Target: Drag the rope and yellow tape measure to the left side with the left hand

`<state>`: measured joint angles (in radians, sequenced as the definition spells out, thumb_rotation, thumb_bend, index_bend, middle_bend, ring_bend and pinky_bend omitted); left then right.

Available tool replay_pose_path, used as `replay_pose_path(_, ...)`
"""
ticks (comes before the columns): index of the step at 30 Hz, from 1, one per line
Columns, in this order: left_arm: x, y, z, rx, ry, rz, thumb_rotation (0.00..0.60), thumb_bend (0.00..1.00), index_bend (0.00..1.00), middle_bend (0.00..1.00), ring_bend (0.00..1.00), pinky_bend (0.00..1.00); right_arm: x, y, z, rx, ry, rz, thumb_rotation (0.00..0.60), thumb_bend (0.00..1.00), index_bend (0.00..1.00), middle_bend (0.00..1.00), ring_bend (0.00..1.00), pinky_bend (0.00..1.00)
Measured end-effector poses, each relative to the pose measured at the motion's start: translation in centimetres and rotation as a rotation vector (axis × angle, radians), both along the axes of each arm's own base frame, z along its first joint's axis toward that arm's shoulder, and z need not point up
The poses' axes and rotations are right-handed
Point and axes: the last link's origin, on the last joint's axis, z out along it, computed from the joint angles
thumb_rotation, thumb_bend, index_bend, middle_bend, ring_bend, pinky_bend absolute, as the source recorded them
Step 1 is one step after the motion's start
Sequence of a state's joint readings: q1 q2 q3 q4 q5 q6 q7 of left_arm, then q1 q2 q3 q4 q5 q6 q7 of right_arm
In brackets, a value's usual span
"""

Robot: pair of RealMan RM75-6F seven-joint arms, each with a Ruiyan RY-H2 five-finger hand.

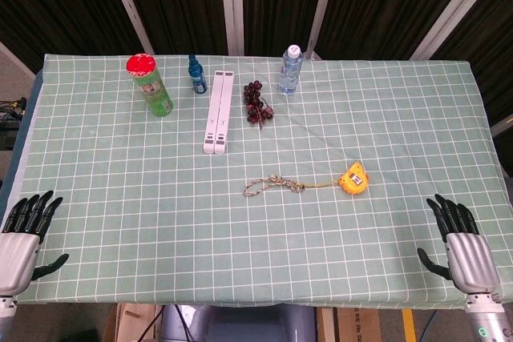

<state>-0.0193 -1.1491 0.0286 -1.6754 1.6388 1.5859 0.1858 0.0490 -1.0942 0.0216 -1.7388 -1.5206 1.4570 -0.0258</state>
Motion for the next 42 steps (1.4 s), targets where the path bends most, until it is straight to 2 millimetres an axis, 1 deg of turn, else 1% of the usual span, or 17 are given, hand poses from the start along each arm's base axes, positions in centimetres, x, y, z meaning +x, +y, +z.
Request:
replay_pose_path(11,0.1,-0.1,0.0,-0.004,0.004,-0.005,0.600,0.00,0.00,0.00,0.00,0.00,0.1,0.0,0.3,-0.024,0.000,0.010,0.600,0.32,0.00,0.00,0.00,0.00)
replay_pose_path(17,0.2,0.1,-0.1,-0.012,0.007,-0.006,0.600,0.00,0.00,0.00,0.00,0.00,0.3,-0.3,0.7,-0.095,0.004,0.045,0.600,0.32,0.00,0.00,0.00,0.00)
replay_pose_path(20,0.2,0.2,-0.2,-0.021,0.008,-0.004,0.600,0.02,0.00,0.00,0.00,0.00,0.1,-0.3,0.7,-0.117,0.006,0.046,0.600,0.32,0.00,0.00,0.00,0.00)
replay_pose_path(23,0.5,0.4,-0.3,-0.030,0.010,-0.005,0.600,0.04,0.05,0.00,0.00,0.00,-0.1,-0.3,0.7,-0.112,-0.004,0.029,0.600,0.32,0.00,0.00,0.00,0.00)
replay_pose_path(26,1.1,1.0,-0.2,-0.030,0.017,-0.024,0.600,0.07,0.12,0.00,0.00,0.00,-0.2,-0.4,0.6,-0.102,-0.014,0.016,0.600,0.32,0.00,0.00,0.00,0.00)
replay_pose_path(29,2.1,2.3,-0.2,-0.032,0.022,-0.051,0.600,0.10,0.20,0.00,0.00,0.00,-0.3,-0.5,0.4,-0.089,-0.031,-0.002,0.600,0.32,0.00,0.00,0.00,0.00)
replay_pose_path(32,3.6,3.9,-0.6,-0.046,0.012,-0.075,0.600,0.12,0.27,0.00,0.00,0.00,-0.3,-0.6,0.4,-0.078,-0.043,-0.014,0.600,0.32,0.00,0.00,0.00,0.00)
replay_pose_path(38,7.7,8.5,-1.8,-0.085,0.029,-0.145,0.600,0.17,0.35,0.03,0.00,0.00,-0.3,-0.8,0.2,-0.065,-0.058,-0.025,0.600,0.32,0.00,0.00,0.00,0.00)
replay_pose_path(42,10.4,11.6,-3.4,-0.111,0.048,-0.166,0.600,0.20,0.40,0.04,0.00,0.00,-0.4,-0.9,0.3,-0.064,-0.072,-0.039,0.600,0.32,0.00,0.00,0.00,0.00)
